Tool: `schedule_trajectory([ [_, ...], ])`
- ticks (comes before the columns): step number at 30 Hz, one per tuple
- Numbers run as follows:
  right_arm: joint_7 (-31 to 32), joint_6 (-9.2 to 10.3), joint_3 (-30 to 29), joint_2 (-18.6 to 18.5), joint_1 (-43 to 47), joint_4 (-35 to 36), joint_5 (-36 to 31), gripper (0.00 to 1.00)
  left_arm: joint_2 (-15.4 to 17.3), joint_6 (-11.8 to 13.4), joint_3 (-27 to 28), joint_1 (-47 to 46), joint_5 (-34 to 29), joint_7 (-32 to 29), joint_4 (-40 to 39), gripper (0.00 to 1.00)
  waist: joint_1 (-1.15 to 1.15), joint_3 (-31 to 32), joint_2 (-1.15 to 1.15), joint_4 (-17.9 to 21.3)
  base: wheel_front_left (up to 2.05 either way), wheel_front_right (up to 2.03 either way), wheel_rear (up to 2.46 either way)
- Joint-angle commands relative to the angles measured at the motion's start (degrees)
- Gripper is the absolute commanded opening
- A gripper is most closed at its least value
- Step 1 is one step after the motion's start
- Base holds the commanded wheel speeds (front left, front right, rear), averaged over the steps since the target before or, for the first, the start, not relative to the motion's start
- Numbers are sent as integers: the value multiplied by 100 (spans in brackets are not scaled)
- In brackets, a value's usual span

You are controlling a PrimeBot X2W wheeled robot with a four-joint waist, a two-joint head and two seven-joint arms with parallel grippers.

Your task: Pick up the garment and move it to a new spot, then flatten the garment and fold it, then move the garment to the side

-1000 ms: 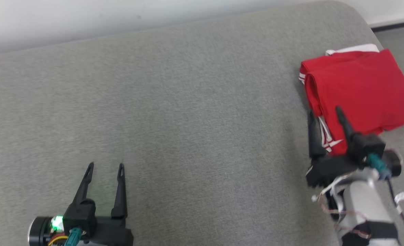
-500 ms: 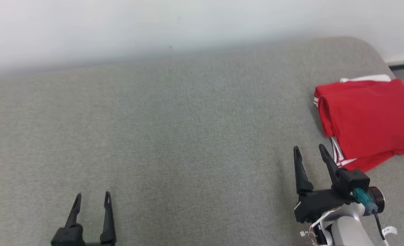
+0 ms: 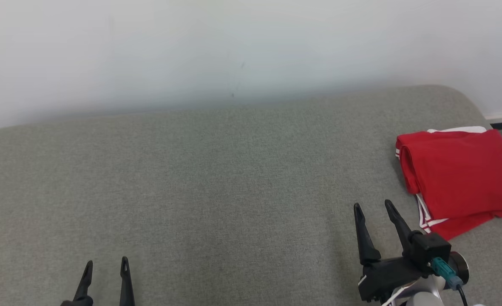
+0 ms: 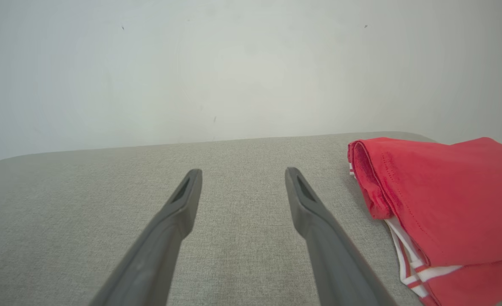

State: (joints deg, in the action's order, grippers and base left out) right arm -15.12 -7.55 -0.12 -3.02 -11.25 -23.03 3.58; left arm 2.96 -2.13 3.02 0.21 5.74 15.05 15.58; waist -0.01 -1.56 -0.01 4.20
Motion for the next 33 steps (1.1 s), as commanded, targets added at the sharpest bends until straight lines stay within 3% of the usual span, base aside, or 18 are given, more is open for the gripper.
schedule_trajectory([
  [1,4,18,26,16,121,38,84,100,-10,-2,15,113,38,17,-8,100,1,103,1,-77,0,0,0],
  [8,4,17,119,18,308,28,197,100,-9,45,79,239,111,17,-16,100,1,237,1,-120,0,0,0],
  [33,4,17,347,18,459,-116,339,100,-9,-160,13,390,142,17,-60,100,1,326,1,-209,0,0,0],
])
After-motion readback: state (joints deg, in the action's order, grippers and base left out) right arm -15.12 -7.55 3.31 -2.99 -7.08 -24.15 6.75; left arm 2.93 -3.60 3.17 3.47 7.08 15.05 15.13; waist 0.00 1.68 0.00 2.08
